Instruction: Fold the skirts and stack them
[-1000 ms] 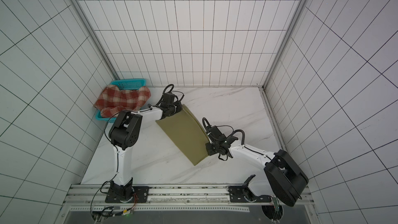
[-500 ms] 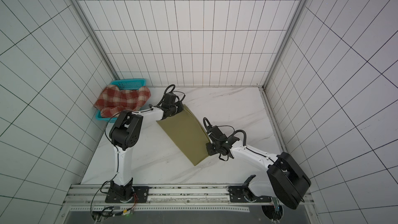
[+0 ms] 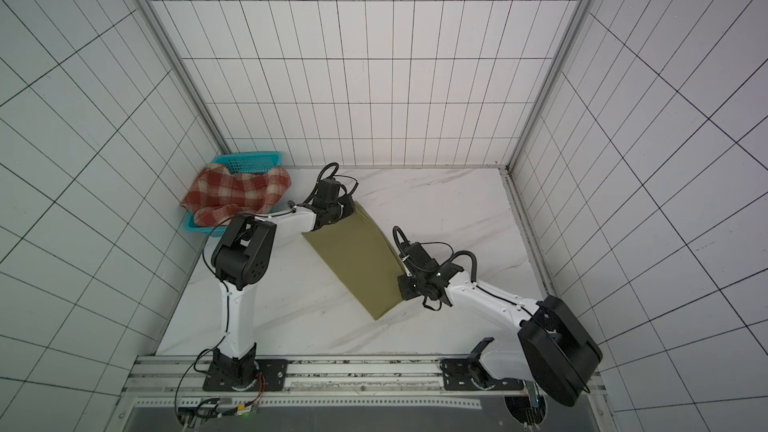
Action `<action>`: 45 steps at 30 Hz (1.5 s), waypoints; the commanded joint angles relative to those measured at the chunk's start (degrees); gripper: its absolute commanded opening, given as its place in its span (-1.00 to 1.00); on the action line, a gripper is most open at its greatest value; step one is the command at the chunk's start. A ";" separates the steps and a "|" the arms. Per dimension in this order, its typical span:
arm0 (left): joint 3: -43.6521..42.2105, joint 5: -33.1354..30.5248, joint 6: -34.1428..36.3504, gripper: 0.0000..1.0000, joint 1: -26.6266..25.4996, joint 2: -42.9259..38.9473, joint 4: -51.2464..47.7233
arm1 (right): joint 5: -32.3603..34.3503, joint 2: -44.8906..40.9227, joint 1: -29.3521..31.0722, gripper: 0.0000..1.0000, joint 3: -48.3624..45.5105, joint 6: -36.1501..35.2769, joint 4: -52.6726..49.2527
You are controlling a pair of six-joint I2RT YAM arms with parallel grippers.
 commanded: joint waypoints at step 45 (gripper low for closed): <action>-24.82 4.60 0.64 -0.54 -0.16 -20.94 2.33 | 3.29 -3.47 -0.45 -1.00 -1.17 3.53 -2.98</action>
